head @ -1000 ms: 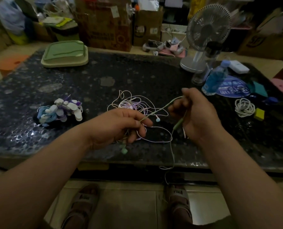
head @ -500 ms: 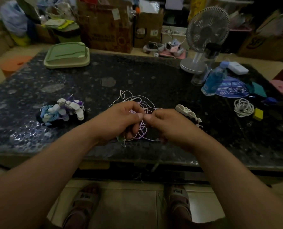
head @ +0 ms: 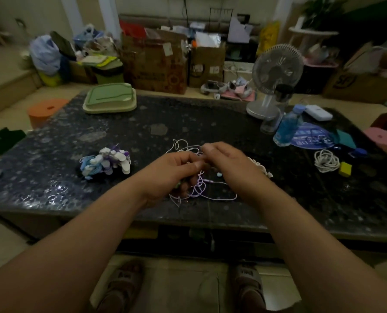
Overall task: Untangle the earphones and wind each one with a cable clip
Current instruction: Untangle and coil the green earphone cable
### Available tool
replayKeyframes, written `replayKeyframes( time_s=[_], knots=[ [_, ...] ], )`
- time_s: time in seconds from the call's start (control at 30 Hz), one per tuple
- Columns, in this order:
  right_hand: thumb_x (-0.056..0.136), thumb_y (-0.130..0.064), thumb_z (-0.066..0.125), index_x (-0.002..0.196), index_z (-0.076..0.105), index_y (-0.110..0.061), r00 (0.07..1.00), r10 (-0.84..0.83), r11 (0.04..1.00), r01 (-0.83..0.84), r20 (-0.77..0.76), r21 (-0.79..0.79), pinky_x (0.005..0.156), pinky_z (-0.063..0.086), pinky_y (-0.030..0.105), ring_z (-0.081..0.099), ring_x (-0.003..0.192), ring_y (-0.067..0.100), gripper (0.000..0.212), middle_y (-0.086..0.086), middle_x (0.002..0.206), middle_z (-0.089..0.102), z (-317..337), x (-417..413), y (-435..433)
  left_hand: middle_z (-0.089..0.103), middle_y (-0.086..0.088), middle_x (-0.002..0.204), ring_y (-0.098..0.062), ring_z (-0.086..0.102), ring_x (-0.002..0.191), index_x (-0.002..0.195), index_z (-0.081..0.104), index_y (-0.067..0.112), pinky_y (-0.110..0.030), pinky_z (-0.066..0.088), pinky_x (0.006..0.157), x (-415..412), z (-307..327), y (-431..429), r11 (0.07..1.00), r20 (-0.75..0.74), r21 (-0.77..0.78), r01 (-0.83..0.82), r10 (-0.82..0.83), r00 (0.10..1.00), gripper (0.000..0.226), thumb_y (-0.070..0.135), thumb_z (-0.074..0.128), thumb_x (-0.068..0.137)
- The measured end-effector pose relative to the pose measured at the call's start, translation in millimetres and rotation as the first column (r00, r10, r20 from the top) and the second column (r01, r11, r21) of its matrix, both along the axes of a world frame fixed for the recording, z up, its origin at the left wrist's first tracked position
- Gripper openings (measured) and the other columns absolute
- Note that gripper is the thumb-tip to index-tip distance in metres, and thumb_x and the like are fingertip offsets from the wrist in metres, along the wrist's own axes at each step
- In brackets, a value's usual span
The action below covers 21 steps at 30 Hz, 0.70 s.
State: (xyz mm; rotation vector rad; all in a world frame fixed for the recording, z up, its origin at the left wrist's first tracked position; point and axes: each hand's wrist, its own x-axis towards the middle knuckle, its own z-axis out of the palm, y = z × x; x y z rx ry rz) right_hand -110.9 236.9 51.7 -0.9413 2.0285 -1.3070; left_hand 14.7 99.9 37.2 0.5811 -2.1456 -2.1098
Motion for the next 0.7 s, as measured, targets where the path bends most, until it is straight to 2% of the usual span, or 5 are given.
replayKeyframes(
  time_s=[0.13,0.23,0.37,0.47,0.7],
  knots=[
    [0.107,-0.056,0.042,0.097,0.072,-0.023,0.997,0.08,0.993,-0.077,-0.024,0.087,0.069,0.056,0.036,0.066,0.071,0.013,0.046,-0.004,0.083,0.074,2.4,13.0,3.7,0.058,-0.007,0.074,-0.011,0.045,0.056,0.112,0.071,0.014,-0.021,0.037,0.047,-4.7,7.3,16.2,0.998,-0.004,0.009,-0.064,0.064,0.998,0.019,0.018,0.053,0.108],
    [0.107,-0.053,0.043,0.084,0.069,-0.021,0.999,-0.004,0.995,0.0,0.037,0.104,0.052,0.043,0.02,0.053,0.055,0.006,0.047,-0.013,0.06,0.063,-7.6,16.5,13.6,0.057,-0.003,0.074,-0.01,0.045,0.057,0.12,0.066,0.005,-0.02,0.037,0.047,-6.3,3.2,27.6,0.958,-0.001,0.242,-0.151,0.155,0.988,0.028,0.003,0.043,0.103],
    [0.104,-0.035,0.056,0.088,0.07,-0.02,0.965,-0.117,0.992,0.126,0.233,-0.026,0.062,0.059,0.033,0.072,0.066,0.024,0.026,0.009,0.078,0.074,-15.3,14.0,12.7,0.063,-0.005,0.08,-0.011,0.051,0.061,0.115,0.062,0.004,-0.022,0.042,0.052,-7.9,1.2,36.6,0.844,-0.082,0.517,-0.14,0.212,0.974,0.031,-0.005,0.037,0.098],
    [0.106,-0.019,0.054,0.1,0.064,-0.01,0.91,-0.138,0.969,0.206,0.391,-0.137,0.038,0.037,0.018,0.055,0.043,0.007,0.014,0.009,0.07,0.064,-8.6,6.9,1.2,0.067,-0.007,0.085,-0.012,0.057,0.061,0.136,0.053,0.0,-0.022,0.046,0.051,-17.9,-3.7,32.6,0.827,-0.135,0.548,-0.126,0.236,0.962,0.037,-0.005,0.043,0.101],
    [0.103,-0.031,0.062,0.084,0.067,-0.014,0.975,-0.06,0.997,0.07,0.215,-0.039,0.047,0.036,0.017,0.048,0.047,0.001,0.026,-0.006,0.06,0.062,-8.4,-15.9,2.7,0.069,-0.01,0.091,-0.014,0.058,0.067,0.137,0.054,0.007,-0.024,0.046,0.052,-23.5,-6.5,17.6,0.901,-0.135,0.419,-0.112,0.184,0.974,0.034,-0.001,0.045,0.105]
  ],
)
